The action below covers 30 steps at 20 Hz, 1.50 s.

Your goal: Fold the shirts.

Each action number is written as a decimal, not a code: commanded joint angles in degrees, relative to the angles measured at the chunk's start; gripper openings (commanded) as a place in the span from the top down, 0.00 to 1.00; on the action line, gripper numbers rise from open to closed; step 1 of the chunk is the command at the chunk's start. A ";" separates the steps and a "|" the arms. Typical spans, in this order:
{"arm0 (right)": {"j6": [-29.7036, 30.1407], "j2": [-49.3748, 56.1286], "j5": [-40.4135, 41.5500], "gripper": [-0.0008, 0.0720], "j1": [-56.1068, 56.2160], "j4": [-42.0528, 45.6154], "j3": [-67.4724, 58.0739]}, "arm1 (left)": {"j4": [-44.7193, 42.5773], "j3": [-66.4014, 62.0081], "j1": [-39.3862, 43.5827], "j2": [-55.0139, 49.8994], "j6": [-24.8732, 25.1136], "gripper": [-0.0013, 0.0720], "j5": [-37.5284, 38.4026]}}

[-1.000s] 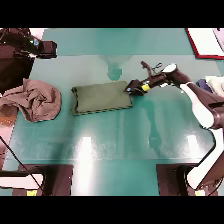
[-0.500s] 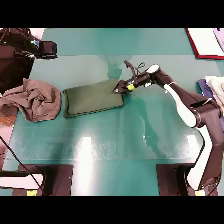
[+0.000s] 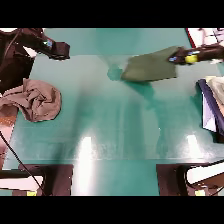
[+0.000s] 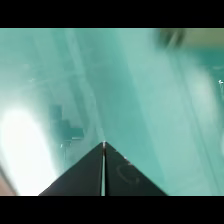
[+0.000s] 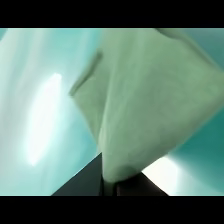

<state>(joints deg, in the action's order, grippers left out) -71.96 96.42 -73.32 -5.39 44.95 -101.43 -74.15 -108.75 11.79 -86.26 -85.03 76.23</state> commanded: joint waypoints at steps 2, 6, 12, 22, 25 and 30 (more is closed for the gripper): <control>0.00 -4.85 2.21 0.97 -15.54 3.50 -0.22 | 0.02 0.02 5.40 -0.02 -0.02 0.94 -2.14; 1.14 -1.60 2.93 0.98 -23.19 2.64 -6.86 | 0.04 0.02 7.89 -0.04 -0.04 0.94 -2.05; 1.86 0.57 4.61 0.98 -28.70 -2.10 -19.93 | -0.22 0.02 7.80 -0.04 -0.07 0.94 -1.70; 2.75 -14.49 -1.01 0.98 -39.43 -1.40 -14.56 | -0.31 0.02 7.80 -0.02 0.83 0.94 -1.66; -1.27 -19.08 -5.62 0.97 -43.12 6.95 -9.31 | -0.28 0.00 7.80 -0.02 1.88 0.94 -1.09; -4.90 -24.52 -11.74 0.97 -49.18 22.97 5.18 | -0.24 0.02 7.80 -0.02 3.04 0.94 0.92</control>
<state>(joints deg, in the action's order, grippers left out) -74.50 74.91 -80.90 -51.42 57.84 -103.39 -74.41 -108.75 19.55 -86.26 -82.63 76.23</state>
